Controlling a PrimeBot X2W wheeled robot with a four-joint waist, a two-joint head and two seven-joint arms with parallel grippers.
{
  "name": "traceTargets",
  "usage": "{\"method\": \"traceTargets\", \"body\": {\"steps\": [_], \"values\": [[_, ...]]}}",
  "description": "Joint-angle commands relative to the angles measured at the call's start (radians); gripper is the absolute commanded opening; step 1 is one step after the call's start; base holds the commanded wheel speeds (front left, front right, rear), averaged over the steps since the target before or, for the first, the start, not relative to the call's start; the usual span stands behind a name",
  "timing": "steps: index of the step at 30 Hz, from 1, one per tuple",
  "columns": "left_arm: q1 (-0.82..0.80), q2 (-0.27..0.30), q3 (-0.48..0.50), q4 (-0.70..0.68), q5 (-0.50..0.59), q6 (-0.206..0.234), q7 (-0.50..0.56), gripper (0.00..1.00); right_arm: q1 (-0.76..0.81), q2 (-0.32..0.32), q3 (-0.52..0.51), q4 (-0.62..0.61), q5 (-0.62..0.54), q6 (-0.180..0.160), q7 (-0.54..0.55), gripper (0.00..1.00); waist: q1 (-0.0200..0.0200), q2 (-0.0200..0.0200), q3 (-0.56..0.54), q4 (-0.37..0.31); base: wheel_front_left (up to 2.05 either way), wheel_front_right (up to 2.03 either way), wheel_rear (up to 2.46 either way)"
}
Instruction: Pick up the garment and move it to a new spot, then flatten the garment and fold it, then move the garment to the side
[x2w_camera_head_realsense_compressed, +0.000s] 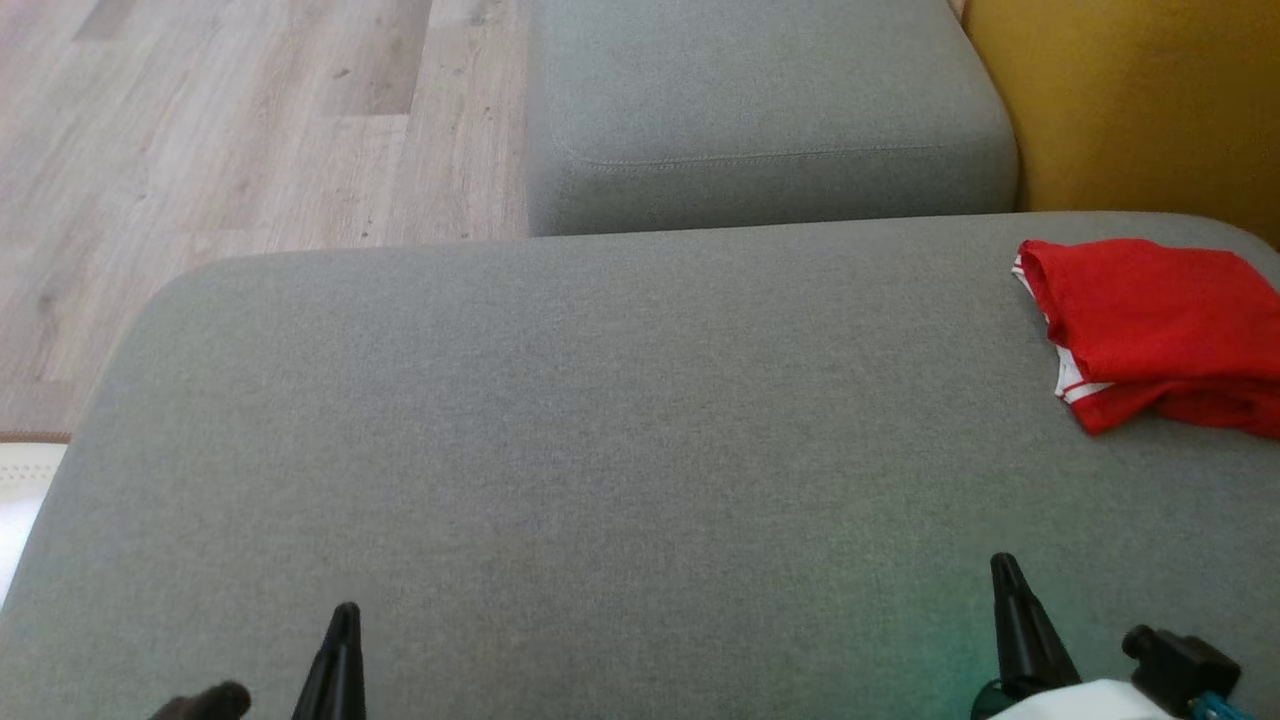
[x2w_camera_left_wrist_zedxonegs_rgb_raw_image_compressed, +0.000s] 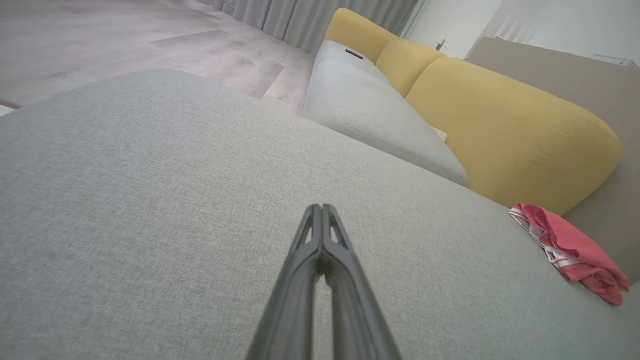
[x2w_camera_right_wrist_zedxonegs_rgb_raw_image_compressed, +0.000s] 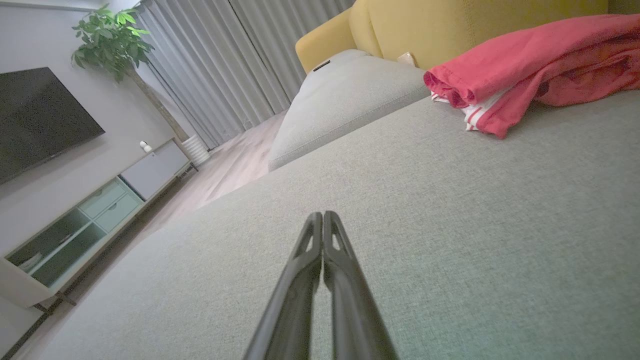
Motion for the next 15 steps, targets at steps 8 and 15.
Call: {"method": "traceTargets", "body": {"steps": [8,15], "values": [[-0.085,0.017,0.031,-0.009,-0.127,-0.018,0.022,0.00,-0.072,-0.020,-0.013,-0.031,0.125,0.000,0.024,0.00,0.0000,-0.0001,0.011,-0.002,0.00,0.00,0.00],[-0.112,0.019,0.042,0.004,-0.214,-0.027,0.039,0.00,-0.089,-0.022,-0.023,-0.031,0.210,0.000,0.042,0.00,0.0000,-0.0001,0.020,-0.004,0.00,0.00,0.00]]}}
